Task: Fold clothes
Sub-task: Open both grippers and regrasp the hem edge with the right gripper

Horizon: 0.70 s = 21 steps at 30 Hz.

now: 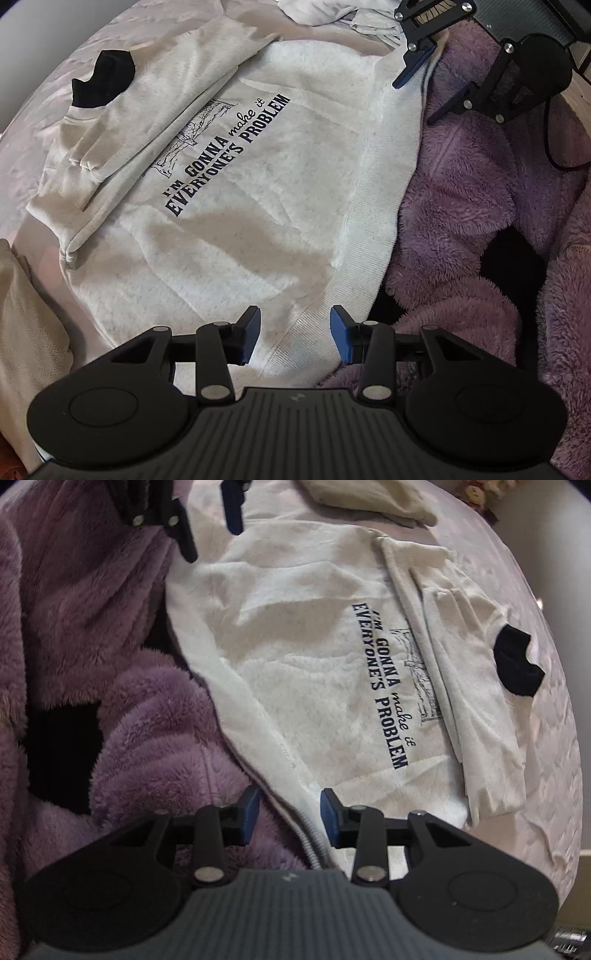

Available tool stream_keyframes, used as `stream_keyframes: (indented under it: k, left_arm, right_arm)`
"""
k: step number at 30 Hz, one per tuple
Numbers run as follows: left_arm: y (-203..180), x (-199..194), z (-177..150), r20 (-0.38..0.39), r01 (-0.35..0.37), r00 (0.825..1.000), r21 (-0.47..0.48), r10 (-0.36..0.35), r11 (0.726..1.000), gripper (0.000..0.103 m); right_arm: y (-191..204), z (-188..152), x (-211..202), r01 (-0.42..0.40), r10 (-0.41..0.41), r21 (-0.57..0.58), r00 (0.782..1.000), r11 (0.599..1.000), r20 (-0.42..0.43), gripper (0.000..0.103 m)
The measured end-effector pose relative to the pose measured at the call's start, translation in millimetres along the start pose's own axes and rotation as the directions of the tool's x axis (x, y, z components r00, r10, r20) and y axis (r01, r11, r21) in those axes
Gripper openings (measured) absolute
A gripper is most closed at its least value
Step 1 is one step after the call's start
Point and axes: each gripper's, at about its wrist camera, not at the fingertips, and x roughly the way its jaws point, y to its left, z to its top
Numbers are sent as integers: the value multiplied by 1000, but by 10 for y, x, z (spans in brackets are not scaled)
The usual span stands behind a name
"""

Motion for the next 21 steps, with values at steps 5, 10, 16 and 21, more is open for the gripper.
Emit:
stream_keyframes:
  k: [5,10,16,21]
  left_arm:
    - [93,35,-23,-5,4,1000,-31,-4,1000,39]
    - [135,9,-93,3,8,1000,-23,-8,1000,50]
    - [42,86,-70,8,2,1000,29,-2,1000,59]
    - [-91,264,-46,-26,-45,999,97,47,994,64]
  right_arm:
    - [82,99,191,44,-55,-161,996,986,-69,39]
    - [84,114,245,59,-77,-196,994,979,-84,6]
    - [-332,159,70,82,-82,13,996,997,-19,5]
    - [-597,200,-43,94,-96,104,995,990,12,5]
